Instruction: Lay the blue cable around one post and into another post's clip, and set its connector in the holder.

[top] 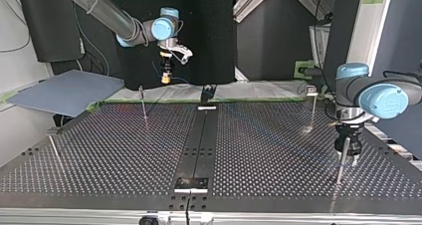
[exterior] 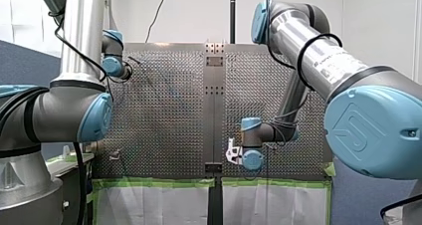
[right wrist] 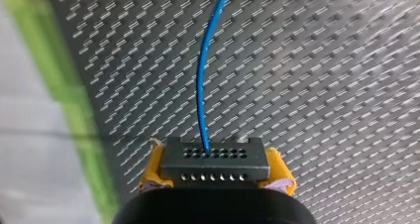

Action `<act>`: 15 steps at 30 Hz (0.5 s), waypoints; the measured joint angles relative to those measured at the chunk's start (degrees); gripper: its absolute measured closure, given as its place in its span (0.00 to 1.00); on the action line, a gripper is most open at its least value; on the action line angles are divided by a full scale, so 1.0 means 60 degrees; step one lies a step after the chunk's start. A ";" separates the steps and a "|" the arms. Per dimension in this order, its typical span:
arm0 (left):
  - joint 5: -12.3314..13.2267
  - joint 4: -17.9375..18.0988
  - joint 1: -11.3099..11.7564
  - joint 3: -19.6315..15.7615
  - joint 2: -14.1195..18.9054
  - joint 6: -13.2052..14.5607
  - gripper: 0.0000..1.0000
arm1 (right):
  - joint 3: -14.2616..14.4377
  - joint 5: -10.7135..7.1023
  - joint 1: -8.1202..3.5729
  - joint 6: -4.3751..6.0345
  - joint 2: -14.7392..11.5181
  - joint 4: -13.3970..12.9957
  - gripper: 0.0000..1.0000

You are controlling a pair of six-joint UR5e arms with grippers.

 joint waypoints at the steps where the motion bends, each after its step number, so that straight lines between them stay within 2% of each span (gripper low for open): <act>1: 0.0007 0.0001 0.0000 -0.0001 0.0000 -0.0003 0.20 | 0.0071 0.0002 -0.0033 0.0010 0.0070 -0.0068 1.00; 2: 0.0023 0.0003 0.0001 -0.0003 0.0000 -0.0005 0.15 | 0.0166 0.0005 -0.0079 0.0029 0.0167 -0.0165 1.00; 4: 0.0045 0.0013 0.0006 -0.0006 0.0000 -0.0008 0.13 | 0.0319 0.0008 -0.0156 0.0062 0.0318 -0.0317 1.00; 5: 0.0056 0.0019 0.0011 -0.0007 0.0000 -0.0009 0.03 | 0.0426 0.0009 -0.0211 0.0078 0.0426 -0.0424 1.00; 6: 0.0061 0.0022 0.0016 -0.0006 0.0001 -0.0010 0.00 | 0.0508 0.0009 -0.0254 0.0087 0.0508 -0.0508 1.00; 12: -0.0072 0.0019 0.0027 -0.0004 0.0000 -0.0012 0.00 | 0.1021 0.0000 -0.0570 0.0101 0.1021 -0.1018 1.00; 15: -0.0145 0.0001 0.0028 -0.0005 0.0000 -0.0012 0.00 | 0.1280 -0.0076 -0.0796 0.0100 0.1279 -0.1276 1.00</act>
